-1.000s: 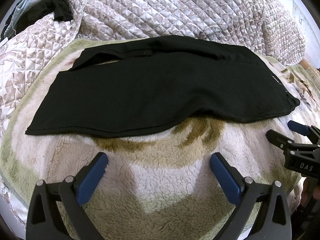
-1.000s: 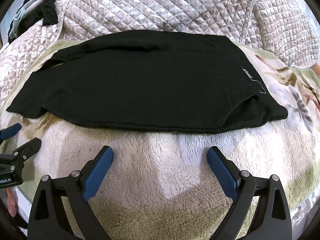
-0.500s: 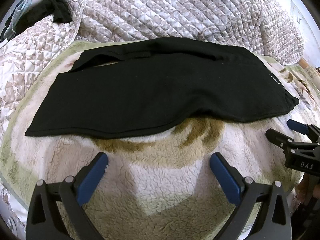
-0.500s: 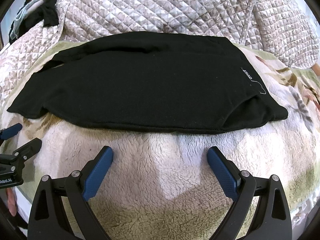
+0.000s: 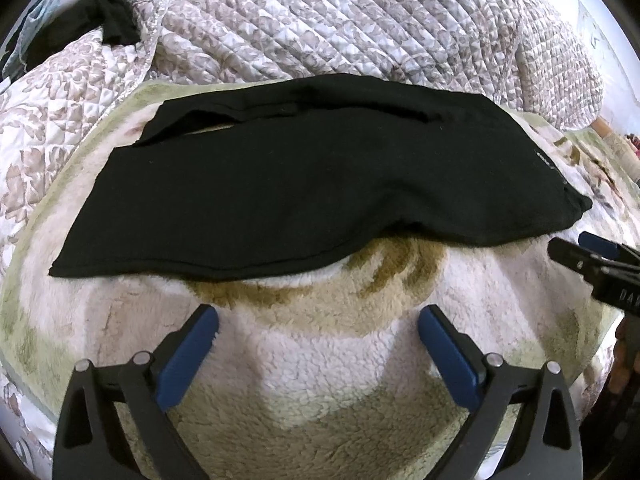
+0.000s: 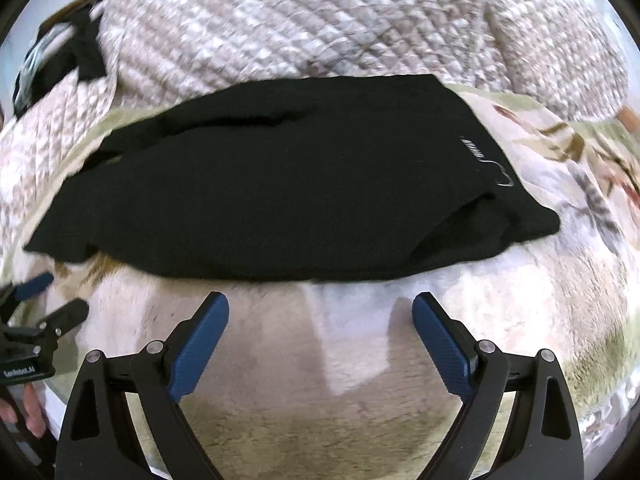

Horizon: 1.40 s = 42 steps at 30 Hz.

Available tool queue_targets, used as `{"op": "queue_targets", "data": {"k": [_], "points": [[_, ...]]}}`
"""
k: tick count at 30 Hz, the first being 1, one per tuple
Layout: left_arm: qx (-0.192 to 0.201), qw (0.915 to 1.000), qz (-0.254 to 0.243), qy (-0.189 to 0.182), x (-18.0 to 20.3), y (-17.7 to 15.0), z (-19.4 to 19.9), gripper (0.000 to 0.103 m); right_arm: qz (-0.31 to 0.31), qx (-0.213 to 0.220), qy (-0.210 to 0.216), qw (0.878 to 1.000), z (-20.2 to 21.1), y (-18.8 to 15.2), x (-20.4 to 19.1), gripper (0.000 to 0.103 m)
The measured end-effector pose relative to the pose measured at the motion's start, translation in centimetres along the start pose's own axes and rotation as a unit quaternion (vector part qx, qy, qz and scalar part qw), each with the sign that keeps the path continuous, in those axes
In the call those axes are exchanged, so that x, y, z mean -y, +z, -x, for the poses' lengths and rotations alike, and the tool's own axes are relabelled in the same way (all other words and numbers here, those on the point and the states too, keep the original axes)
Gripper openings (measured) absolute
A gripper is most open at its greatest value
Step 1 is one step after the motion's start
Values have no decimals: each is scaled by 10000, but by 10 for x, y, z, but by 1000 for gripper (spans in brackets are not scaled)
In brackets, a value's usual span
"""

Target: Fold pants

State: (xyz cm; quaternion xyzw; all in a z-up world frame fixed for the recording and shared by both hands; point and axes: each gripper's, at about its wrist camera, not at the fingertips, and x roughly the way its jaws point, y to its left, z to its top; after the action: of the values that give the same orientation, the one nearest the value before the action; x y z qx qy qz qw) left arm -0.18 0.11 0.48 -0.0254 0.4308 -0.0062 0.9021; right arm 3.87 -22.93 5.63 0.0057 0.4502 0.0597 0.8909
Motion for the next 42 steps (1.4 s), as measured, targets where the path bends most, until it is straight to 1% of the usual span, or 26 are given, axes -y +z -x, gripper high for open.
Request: {"op": "queue_targets", "data": {"k": [2, 5, 7, 10, 12, 13, 16, 18, 19, 20, 21, 23, 24, 26, 27, 28, 29, 30, 32, 35, 39, 42], "points": [[21, 9999, 142, -1, -5, 2, 1, 91, -196, 29, 10, 9998, 2, 3, 11, 93], [27, 9993, 360, -67, -16, 5, 2, 84, -446, 0, 92, 9990, 2, 10, 25, 91], [39, 9986, 496, -151, -23, 6, 1, 83, -618, -28, 159, 9980, 0, 13, 35, 91], [94, 9957, 827, -416, -38, 7, 2, 82, -1133, -55, 315, 9931, -6, 14, 59, 91], [137, 9920, 1138, -531, -53, 9, 3, 81, -1410, -11, 470, 9889, -7, 12, 71, 91], [163, 9899, 1293, -560, -60, 10, 3, 80, -1568, 88, 588, 9858, -8, 12, 77, 91], [181, 9787, 1878, -806, -85, 14, -2, 77, -1960, 178, 788, 9773, -11, 17, 93, 91], [205, 9714, 2170, -942, -96, 16, -6, 76, -2348, 263, 906, 9675, -16, 22, 109, 91], [210, 9701, 2238, -918, -98, 18, -8, 72, -2499, 285, 952, 9632, -19, 23, 115, 91], [199, 9695, 2282, -871, -101, 20, -11, 67, -2690, 318, 994, 9575, -22, 25, 123, 87], [190, 9696, 2311, -777, -103, 22, -15, 63, -2792, 341, 967, 9547, -25, 27, 128, 83], [187, 9706, 2337, -543, -107, 26, -22, 43, -2995, 338, 916, 9491, -31, 30, 139, 56], [169, 9700, 2380, -454, -109, 28, -25, 38, -3132, 298, 916, 9448, -36, 31, 145, 50], [149, 9675, 2497, -366, -117, 30, -31, 21, -3322, 269, 869, 9388, -41, 31, 155, 25], [139, 9673, 2514, -291, -119, 31, -33, 15, -3373, 275, 883, 9368, -42, 30, 159, 23], [146, 9675, 2513, -236, -121, 32, -34, 10, -3439, 292, 929, 9339, -43, 29, 162, 18], [154, 9672, 2526, -240, -123, 32, -35, 7, -3444, 302, 911, 9339, -42, 29, 162, 11], [152, 9670, 2533, -242, -125, 32, -35, 6, -3440, 315, 887, 9342, -42, 29, 163, 6], [166, 9678, 2503, -207, -125, 32, -32, 4, -3451, 397, 896, 9334, -36, 28, 164, 2], [270, 9698, 2422, -100, -125, 32, -21, 4, -3429, 556, 945, 9329, -22, 27, 165, 1], [409, 9719, 2317, 22, -128, 30, 3, 4, -3354, 811, 989, 9333, 10, 21, 160, 1], [436, 9705, 2371, -5, -133, 19, 21, 4, -3379, 852, 1034, 9316, 28, 7, 160, 1]]}}
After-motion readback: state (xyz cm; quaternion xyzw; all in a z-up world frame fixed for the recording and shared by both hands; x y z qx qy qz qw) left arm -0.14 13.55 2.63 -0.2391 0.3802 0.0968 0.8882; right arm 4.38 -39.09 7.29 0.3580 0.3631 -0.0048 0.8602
